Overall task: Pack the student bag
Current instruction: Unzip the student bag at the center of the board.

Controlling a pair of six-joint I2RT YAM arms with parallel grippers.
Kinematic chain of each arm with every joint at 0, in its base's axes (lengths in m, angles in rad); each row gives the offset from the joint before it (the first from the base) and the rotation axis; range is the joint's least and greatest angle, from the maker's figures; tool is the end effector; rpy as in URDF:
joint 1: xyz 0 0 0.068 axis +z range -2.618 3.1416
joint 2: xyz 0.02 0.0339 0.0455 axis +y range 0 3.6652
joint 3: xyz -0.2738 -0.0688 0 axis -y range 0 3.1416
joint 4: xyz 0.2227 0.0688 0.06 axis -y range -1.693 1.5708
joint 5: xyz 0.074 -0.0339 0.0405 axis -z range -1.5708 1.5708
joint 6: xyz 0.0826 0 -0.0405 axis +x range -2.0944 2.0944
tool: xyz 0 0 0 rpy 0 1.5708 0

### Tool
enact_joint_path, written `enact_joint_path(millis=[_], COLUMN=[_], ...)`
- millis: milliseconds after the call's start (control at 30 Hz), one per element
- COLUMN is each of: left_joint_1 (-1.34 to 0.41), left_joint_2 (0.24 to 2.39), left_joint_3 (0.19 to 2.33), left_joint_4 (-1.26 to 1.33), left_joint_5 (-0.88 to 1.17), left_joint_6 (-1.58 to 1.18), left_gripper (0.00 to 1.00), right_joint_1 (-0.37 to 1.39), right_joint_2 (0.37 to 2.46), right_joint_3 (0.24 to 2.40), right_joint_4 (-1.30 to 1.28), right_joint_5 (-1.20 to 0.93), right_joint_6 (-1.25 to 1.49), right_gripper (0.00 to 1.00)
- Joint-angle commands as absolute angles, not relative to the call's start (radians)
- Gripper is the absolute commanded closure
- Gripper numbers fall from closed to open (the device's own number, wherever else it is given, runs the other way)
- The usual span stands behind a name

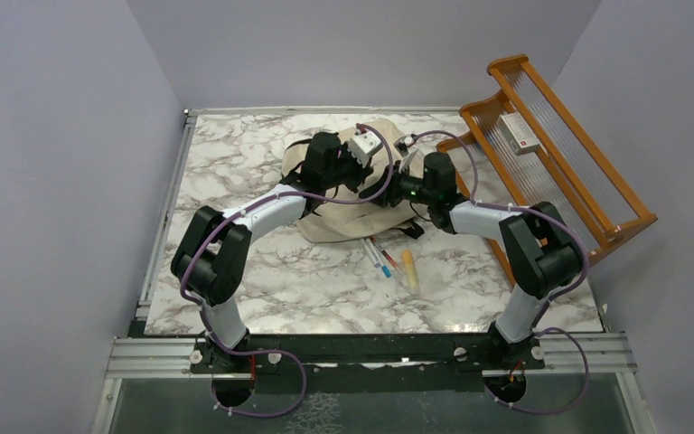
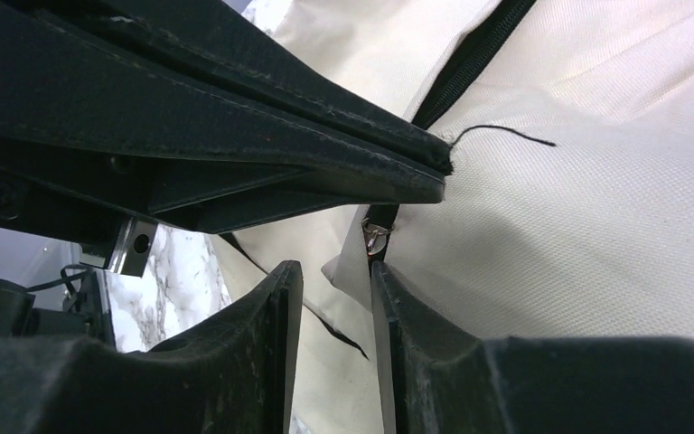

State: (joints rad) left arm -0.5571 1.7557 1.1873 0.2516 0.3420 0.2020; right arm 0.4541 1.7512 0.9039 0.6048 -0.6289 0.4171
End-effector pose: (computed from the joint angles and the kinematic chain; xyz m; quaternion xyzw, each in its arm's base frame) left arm 0.3542 -0.2533 0.2660 0.3884 0.7042 -0.2377 0.5447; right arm 0.3365 0.2183 0.2219 -0.2045 0.7452 0.4681 0.4287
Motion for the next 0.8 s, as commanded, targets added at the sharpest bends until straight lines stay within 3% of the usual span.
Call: enact_joint_path(millis=[0,200,400,767], left_joint_1=[-0.551,-0.551,-0.550,-0.532], left_joint_2=[1.715,1.713,1.710,1.728], left_joint_3=[1.238,1.240,1.241,1.274], left_joint_4=[0.282,0.281,0.280,0.264], left_joint_5=[0.319,0.318,0.317,0.201], left_joint_6=[0.202,0.189,0.174,0.193], left_gripper=[1.00,1.00,1.00,1.00], right_joint_1=[0.462,0.462,0.463,0.474], right_joint_2=[1.776,1.775,1.774,1.636], right_joint_3=[0.924,0.940,0.938,0.872], right_joint_4=[0.622,0.491,0.460,0.317], right_joint_5=[-0.720,-0.552,-0.502,-0.619], right_joint_6=[0.440,0.379,0.343,0.283], right_gripper=[0.64,0.69,0.98,1.00])
